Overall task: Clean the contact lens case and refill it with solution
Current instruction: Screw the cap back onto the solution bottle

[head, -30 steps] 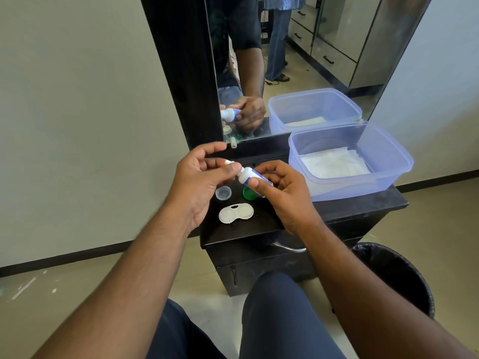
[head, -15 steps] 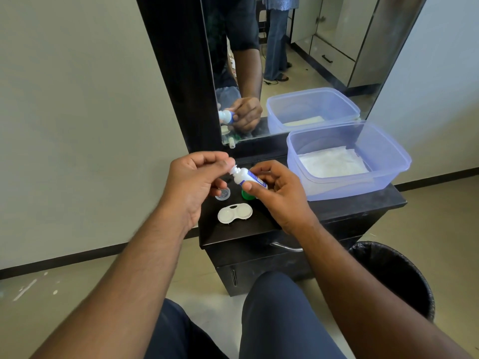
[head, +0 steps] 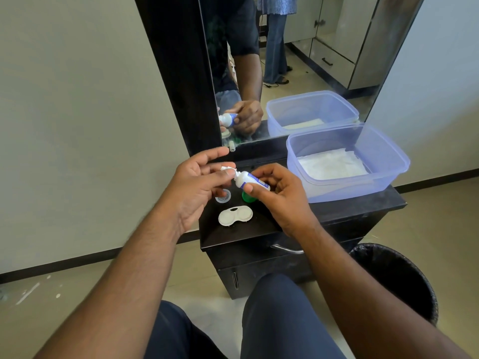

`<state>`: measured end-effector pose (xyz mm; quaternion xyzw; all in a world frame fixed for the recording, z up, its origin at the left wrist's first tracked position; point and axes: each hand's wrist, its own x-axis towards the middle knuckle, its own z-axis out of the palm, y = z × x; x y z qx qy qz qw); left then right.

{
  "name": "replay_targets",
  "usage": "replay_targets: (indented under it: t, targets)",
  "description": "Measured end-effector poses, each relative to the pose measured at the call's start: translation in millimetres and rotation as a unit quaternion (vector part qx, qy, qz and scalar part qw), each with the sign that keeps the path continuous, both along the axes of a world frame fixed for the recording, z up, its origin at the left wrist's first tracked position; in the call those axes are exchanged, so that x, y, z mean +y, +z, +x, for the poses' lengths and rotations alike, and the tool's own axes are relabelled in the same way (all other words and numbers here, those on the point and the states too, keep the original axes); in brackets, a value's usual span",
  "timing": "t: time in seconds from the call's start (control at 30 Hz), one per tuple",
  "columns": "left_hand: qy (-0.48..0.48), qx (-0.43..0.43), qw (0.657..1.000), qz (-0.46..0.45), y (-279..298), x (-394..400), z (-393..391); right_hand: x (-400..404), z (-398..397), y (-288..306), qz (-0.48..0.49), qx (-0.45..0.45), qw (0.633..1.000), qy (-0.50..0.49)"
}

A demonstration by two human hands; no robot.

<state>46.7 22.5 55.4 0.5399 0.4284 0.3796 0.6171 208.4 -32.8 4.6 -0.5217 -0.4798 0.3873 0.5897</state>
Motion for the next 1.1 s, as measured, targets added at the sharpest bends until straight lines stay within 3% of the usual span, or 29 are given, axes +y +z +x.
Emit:
replay_targets:
  t: [0.1,0.23,0.6,0.73,1.1]
  targets:
    - [0.053,-0.016,0.998,-0.036,0.1,-2.6,8.1,0.4,0.3,-1.2,0.000,0.000,1.000,-0.004]
    - [0.123,0.062,0.990,-0.017,-6.2,-0.3,14.5,-0.3,1.0,-2.0,-0.002,-0.004,1.000,-0.005]
    - [-0.015,0.117,0.987,0.114,4.2,0.4,-3.2,-0.2,1.4,-2.1,0.008,-0.006,1.000,-0.012]
    - [-0.023,0.062,0.996,0.063,7.4,-0.1,-3.6,-0.7,2.6,-4.7,0.007,-0.016,1.000,-0.014]
    - [0.078,0.140,0.987,-0.011,4.8,-0.8,-1.7,-2.0,4.7,-8.5,0.082,-0.065,0.994,0.020]
